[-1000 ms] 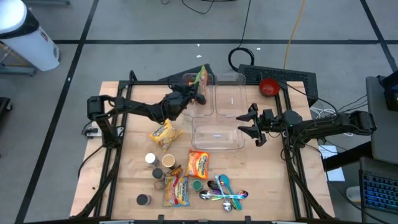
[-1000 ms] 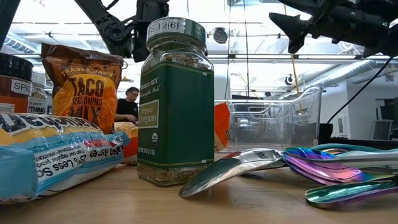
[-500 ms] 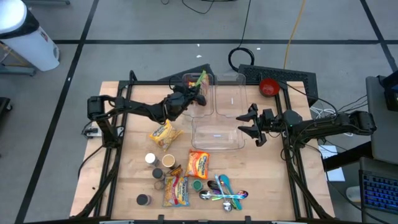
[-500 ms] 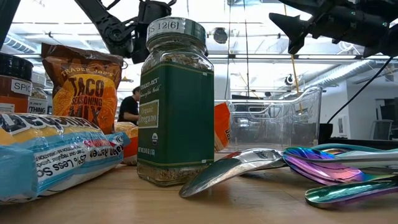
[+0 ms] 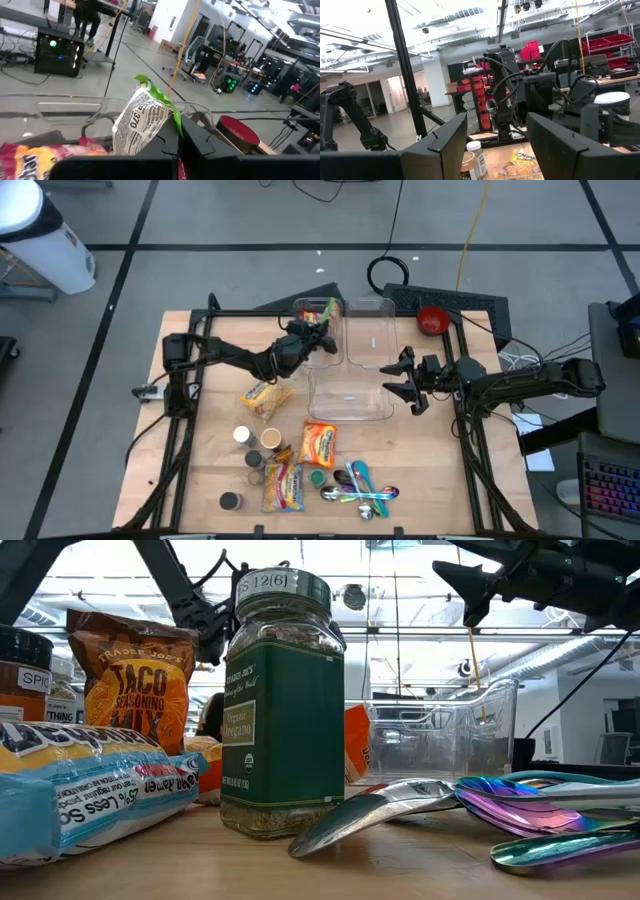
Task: Pick & Place Food Item
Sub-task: Put the green noodle pack into the left transparent bin
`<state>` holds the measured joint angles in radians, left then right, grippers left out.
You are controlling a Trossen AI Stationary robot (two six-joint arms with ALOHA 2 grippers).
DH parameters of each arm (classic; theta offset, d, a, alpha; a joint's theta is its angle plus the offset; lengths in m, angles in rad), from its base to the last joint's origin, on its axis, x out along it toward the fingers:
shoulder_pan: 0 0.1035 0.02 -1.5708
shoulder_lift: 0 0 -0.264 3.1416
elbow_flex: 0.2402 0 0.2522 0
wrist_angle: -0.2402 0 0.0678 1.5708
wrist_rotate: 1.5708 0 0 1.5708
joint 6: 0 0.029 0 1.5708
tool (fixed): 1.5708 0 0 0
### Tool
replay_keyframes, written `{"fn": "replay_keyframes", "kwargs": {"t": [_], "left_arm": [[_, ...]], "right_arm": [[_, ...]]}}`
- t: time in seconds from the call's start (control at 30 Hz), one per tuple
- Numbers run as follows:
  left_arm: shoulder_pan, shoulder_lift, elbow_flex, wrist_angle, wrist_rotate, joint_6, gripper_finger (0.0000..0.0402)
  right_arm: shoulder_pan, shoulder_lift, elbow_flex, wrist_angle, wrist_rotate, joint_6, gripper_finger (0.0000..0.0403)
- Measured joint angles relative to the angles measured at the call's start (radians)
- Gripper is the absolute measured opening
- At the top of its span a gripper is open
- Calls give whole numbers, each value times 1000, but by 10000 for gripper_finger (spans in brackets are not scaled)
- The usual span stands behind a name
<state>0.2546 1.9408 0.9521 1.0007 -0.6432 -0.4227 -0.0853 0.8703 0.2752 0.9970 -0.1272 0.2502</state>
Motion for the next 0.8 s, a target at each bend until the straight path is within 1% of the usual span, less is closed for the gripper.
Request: {"fn": "replay_keyframes", "kwargs": {"t": [0.1,0.23,0.37,0.5,0.6,0.67,0.73,0.8], "left_arm": [[1,34,48,-1,7,57,9],[1,108,131,-4,21,153,3],[1,177,215,-4,33,278,12],[4,203,244,-9,32,397,12],[14,201,244,-4,32,417,4],[23,201,244,-1,41,413,8],[31,201,244,-2,43,382,13],[43,201,238,2,76,333,12]], "right_arm": [[0,0,0,0,2,0,196],[0,0,0,-1,26,0,196],[0,0,0,-3,26,0,196],[0,0,0,-8,26,0,196],[0,0,0,-8,23,0,196],[0,0,0,-8,23,0,196],[0,0,0,-9,23,0,196],[0,0,0,-9,23,0,196]]}}
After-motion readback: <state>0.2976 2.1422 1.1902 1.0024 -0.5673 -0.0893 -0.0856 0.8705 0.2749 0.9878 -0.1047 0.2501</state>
